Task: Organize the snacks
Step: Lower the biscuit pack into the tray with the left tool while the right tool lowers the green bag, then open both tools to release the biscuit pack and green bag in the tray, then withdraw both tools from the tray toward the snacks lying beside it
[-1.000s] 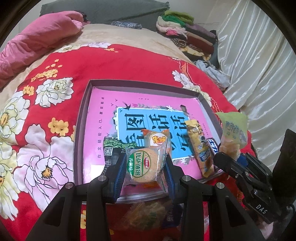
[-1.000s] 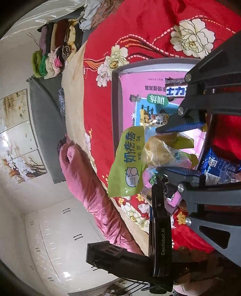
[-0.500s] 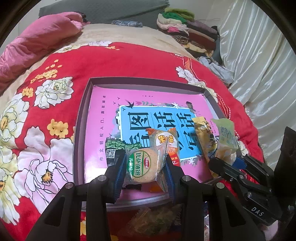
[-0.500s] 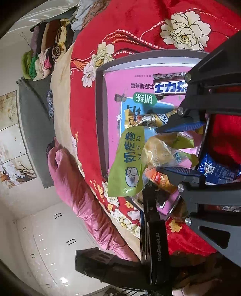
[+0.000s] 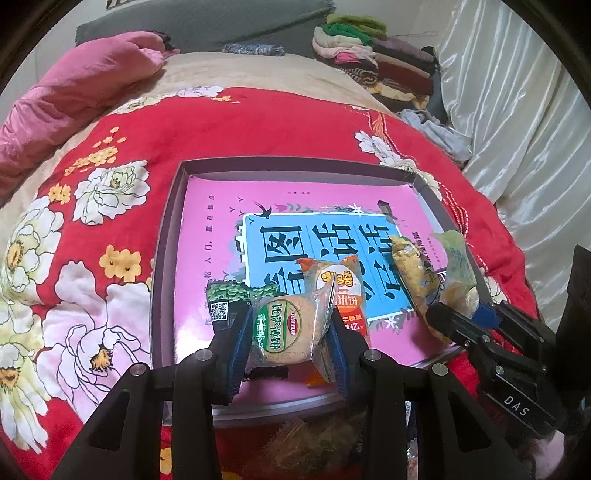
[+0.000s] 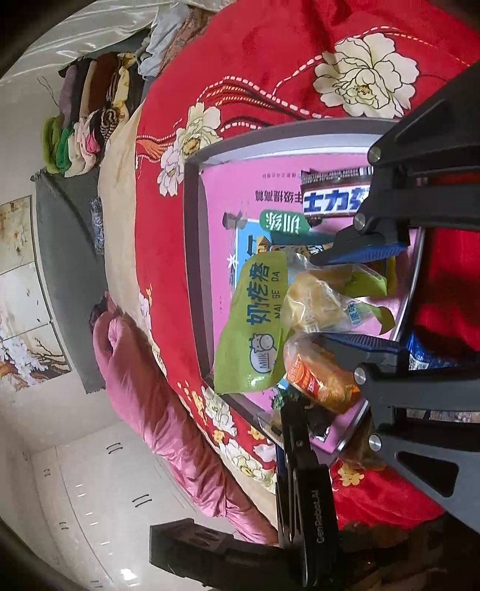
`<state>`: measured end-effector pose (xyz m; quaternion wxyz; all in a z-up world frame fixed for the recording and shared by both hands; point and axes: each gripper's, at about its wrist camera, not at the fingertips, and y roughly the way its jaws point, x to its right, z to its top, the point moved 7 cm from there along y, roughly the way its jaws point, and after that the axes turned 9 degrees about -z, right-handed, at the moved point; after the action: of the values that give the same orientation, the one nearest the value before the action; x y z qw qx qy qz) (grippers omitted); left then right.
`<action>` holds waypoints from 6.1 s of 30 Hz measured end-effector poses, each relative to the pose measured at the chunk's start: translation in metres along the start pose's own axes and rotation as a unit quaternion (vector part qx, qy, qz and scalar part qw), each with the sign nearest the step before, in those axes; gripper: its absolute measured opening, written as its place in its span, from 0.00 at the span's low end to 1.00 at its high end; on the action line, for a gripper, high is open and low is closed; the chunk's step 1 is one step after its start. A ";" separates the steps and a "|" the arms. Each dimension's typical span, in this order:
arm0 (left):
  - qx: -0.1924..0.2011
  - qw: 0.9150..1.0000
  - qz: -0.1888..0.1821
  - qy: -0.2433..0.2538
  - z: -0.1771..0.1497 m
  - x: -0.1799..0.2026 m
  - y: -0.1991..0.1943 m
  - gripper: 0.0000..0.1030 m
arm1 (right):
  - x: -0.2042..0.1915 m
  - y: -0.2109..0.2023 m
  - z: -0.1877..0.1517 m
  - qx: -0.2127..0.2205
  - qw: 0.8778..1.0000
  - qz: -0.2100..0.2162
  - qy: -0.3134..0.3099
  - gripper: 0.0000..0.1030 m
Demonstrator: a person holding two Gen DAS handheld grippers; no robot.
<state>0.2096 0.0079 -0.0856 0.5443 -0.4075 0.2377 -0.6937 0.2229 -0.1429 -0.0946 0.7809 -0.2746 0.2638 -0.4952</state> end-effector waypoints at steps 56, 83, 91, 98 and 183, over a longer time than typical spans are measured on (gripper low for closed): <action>-0.006 1.000 -0.008 0.017 0.000 0.008 0.004 0.49 | -0.022 -0.003 -0.005 -0.001 0.999 0.011 -0.042 0.49; 0.012 0.999 -0.035 0.009 -0.003 0.018 -0.026 0.76 | -0.025 -0.027 0.005 0.047 0.998 0.014 -0.042 0.77; 0.024 0.999 -0.041 0.001 -0.001 0.016 -0.042 0.76 | -0.029 -0.034 0.008 0.059 0.997 0.017 -0.048 0.80; 0.040 0.998 -0.052 -0.003 0.005 0.015 -0.060 0.76 | -0.024 -0.049 0.014 0.087 0.995 0.012 -0.039 0.86; -0.062 0.995 -0.019 0.079 -0.097 0.033 -0.070 0.76 | -0.027 -0.091 -0.028 0.026 1.000 -0.011 -0.008 0.94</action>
<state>0.0880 -0.0139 -0.0746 0.4842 -0.3889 0.3150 -0.7177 0.1363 -0.1560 -0.0481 0.7845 -0.2610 0.2416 -0.5079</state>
